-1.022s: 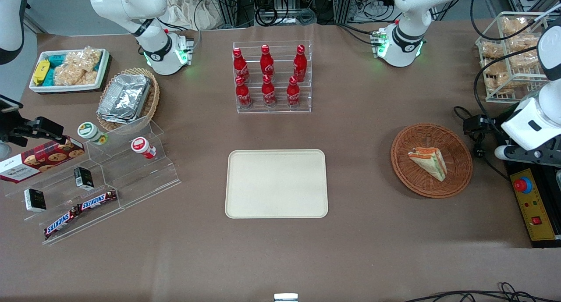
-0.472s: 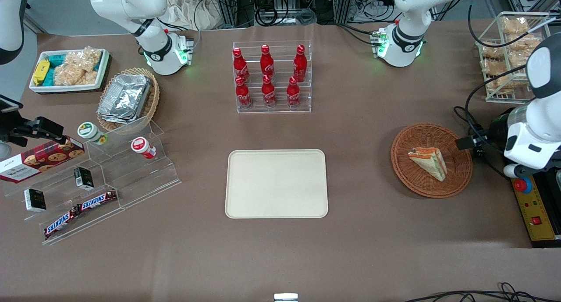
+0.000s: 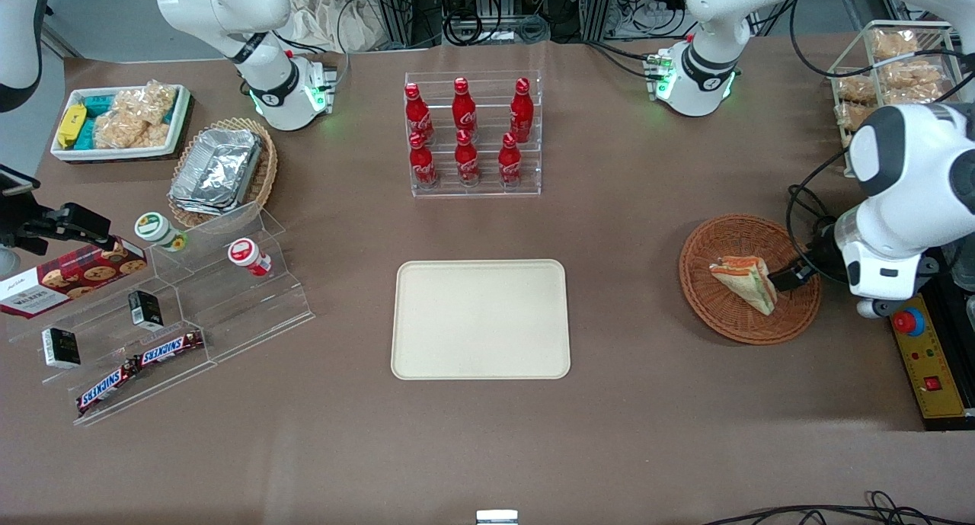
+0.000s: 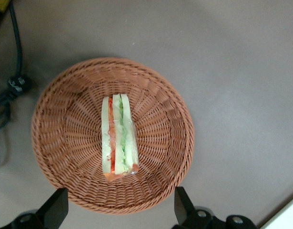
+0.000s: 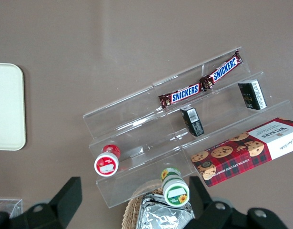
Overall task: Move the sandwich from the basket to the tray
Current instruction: 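Close the left gripper on the wrapped sandwich in the basket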
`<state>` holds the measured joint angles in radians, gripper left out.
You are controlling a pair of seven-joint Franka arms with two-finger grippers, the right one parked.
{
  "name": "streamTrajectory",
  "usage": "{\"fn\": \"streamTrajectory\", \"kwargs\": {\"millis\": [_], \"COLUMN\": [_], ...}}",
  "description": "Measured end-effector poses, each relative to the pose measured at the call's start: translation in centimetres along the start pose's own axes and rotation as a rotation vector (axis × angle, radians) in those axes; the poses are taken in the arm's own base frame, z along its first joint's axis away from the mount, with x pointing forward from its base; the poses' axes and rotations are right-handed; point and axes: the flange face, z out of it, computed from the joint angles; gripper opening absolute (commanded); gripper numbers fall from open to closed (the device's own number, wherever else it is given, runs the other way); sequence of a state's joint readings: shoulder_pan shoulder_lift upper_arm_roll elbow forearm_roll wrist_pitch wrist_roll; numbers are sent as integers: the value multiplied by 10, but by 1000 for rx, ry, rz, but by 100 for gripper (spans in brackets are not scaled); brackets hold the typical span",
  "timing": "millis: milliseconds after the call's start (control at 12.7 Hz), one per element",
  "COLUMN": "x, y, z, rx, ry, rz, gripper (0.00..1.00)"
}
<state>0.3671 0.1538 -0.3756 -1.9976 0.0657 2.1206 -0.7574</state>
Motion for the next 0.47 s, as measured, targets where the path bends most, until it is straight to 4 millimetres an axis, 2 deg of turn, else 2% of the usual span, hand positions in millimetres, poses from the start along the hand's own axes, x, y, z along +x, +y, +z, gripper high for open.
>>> {"fn": "streamTrajectory", "kwargs": {"millis": [315, 472], "x": [-3, -6], "y": [-21, -23], "z": [69, 84], "rx": [-49, -45], "ry": [13, -2], "rz": [-236, -276], "gripper": [100, 100]}}
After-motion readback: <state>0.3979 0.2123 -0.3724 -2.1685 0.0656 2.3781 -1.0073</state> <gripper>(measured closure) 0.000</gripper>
